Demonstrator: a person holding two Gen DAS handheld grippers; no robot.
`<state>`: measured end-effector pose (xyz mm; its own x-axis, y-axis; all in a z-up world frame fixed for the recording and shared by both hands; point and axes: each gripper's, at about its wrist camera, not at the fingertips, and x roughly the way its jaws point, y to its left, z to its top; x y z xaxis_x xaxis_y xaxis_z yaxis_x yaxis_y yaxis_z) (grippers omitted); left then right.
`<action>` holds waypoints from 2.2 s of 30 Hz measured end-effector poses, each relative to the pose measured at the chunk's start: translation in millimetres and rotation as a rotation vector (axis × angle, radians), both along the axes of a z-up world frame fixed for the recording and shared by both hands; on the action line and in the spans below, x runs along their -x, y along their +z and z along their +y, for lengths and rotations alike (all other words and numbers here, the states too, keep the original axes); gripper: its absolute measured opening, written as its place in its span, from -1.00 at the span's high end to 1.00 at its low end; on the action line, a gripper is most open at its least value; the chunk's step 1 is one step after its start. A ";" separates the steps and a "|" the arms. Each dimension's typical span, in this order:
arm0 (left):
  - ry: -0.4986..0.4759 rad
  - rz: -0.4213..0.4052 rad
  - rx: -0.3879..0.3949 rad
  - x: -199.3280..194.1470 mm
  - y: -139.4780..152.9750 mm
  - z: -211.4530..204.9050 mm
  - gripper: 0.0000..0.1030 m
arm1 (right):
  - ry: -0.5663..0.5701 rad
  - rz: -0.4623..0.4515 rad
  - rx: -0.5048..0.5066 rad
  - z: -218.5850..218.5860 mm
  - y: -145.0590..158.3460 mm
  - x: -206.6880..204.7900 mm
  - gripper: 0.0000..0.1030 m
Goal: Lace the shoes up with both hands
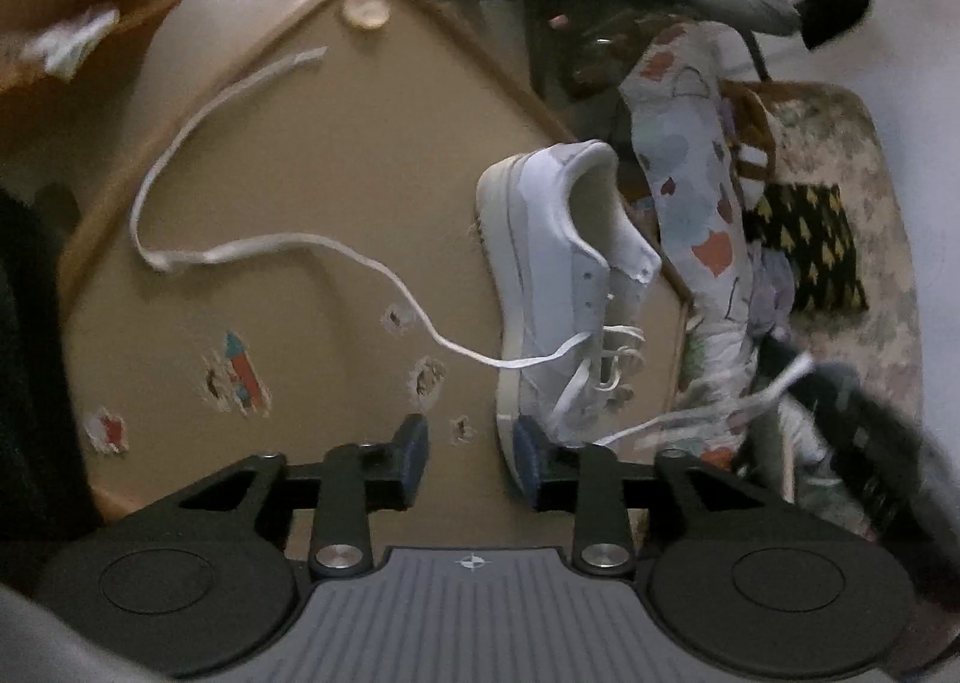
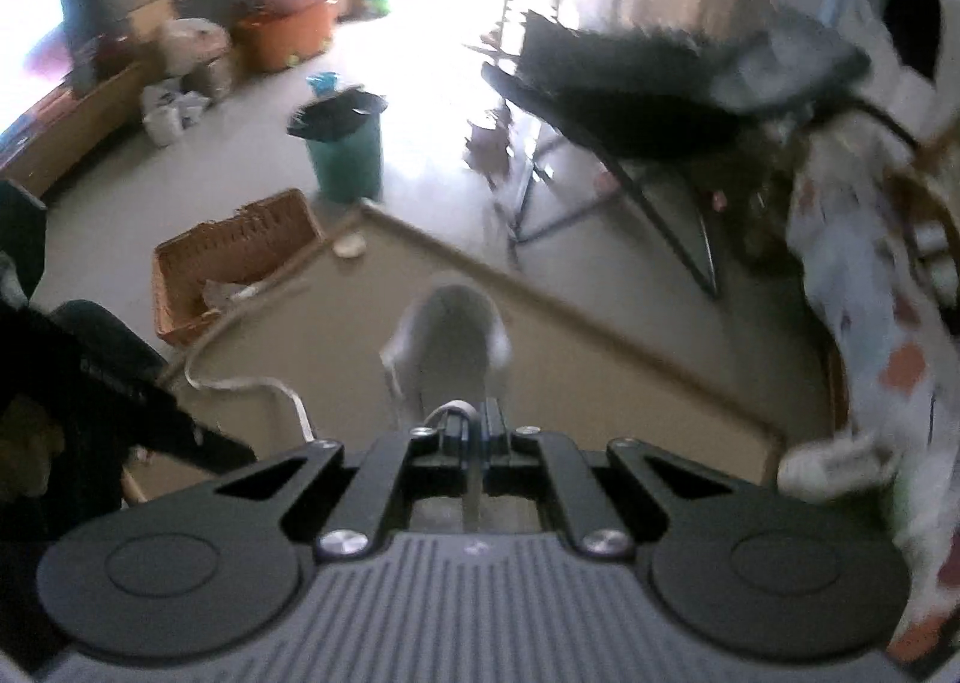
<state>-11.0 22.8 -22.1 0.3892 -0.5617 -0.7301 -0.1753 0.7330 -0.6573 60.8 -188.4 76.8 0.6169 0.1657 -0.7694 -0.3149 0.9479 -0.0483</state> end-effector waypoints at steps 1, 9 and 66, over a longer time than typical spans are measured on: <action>-0.003 -0.024 -0.014 1.7 5.8 1.1 0.30 | 0.031 -0.013 0.012 7.5 2.9 -2.3 0.92; -0.136 -0.287 -0.018 3.8 46.0 2.3 0.15 | 0.156 0.041 0.010 44.8 -8.6 3.9 0.92; -0.706 -0.481 -0.390 36.3 -5.7 -76.0 0.92 | -0.340 0.243 -0.339 -60.9 -63.0 54.5 0.78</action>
<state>-47.3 -53.3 -27.8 0.3606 -0.5322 -0.7660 0.6210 0.7497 -0.2285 6.3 -249.3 13.8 0.4895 0.2516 -0.8349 0.0489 0.9480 0.3144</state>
